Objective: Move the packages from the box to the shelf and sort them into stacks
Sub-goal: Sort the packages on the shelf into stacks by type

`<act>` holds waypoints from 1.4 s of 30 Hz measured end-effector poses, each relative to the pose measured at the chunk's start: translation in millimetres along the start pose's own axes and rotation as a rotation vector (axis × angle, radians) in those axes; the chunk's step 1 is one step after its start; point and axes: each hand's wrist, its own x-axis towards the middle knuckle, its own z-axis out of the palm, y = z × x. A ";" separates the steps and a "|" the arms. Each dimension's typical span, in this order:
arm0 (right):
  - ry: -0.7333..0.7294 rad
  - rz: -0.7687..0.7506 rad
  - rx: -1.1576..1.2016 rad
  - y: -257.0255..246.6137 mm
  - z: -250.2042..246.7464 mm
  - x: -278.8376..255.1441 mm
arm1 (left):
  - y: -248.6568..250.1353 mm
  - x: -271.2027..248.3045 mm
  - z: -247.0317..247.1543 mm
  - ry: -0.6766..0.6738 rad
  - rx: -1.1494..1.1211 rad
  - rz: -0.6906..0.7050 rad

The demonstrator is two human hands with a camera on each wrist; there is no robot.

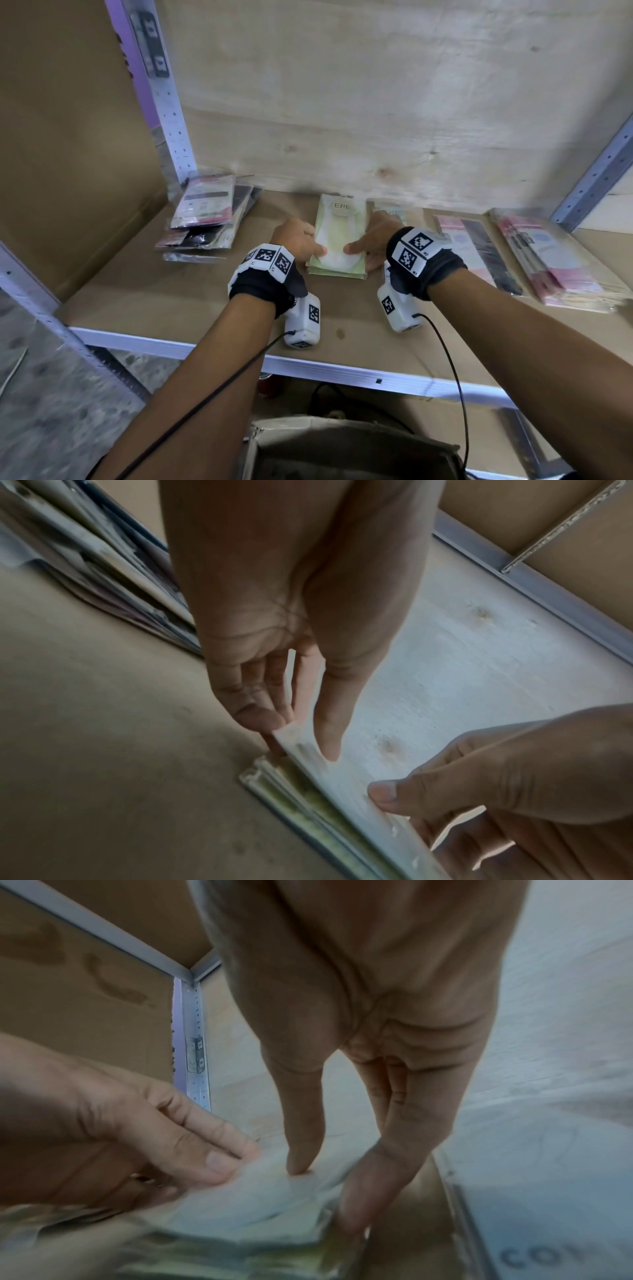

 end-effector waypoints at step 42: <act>-0.096 -0.238 0.110 -174.5 123.8 19.4 | -89.1 -76.7 -171.1 0.583 -0.122 -0.128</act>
